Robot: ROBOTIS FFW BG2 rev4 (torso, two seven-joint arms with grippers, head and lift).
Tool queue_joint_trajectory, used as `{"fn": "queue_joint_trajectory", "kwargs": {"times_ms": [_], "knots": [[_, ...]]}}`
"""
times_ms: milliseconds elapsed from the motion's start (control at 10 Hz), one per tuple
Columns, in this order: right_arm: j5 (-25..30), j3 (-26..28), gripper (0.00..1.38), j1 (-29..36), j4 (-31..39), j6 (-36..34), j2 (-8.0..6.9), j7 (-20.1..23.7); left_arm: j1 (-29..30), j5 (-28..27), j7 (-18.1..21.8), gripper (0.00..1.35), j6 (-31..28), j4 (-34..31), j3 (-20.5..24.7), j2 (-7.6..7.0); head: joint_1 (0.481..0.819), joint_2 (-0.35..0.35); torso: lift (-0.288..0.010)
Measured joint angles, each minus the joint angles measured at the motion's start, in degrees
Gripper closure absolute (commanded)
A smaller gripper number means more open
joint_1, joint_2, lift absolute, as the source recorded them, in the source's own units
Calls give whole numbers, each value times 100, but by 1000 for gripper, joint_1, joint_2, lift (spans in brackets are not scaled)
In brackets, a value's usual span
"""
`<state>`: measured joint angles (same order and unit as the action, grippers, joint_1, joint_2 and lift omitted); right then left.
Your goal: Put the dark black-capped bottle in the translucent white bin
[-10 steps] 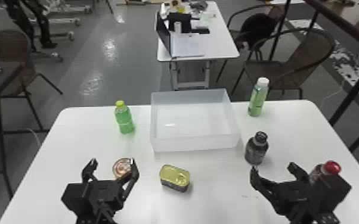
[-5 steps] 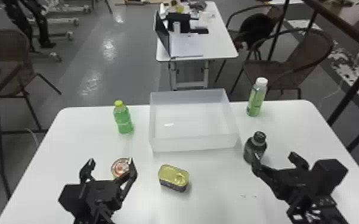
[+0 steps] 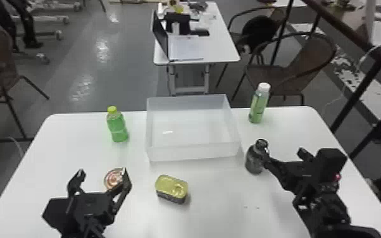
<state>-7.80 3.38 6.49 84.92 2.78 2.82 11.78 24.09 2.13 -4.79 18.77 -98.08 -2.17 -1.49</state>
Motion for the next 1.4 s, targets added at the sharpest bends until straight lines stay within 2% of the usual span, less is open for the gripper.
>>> {"fn": "queue_joint_trajectory", "kwargs": {"times_ms": [600,800,1100,1400], "knots": [[-84,-4,116,-1039,-2150,746,15,487,20,58,-2,213,64,0,14,-27,695,2,-15],[105,-7,116,-1340,-2754,862,21,586,17,60,-4,213,66,6,15,-27,695,6,-15],[448,-12,114,-1976,-3753,942,97,1213,10,68,1,213,69,12,13,-27,695,24,-15],[810,-13,114,-2501,-4541,1024,117,1508,-1,73,-3,213,100,47,6,-27,695,36,-15]]}}
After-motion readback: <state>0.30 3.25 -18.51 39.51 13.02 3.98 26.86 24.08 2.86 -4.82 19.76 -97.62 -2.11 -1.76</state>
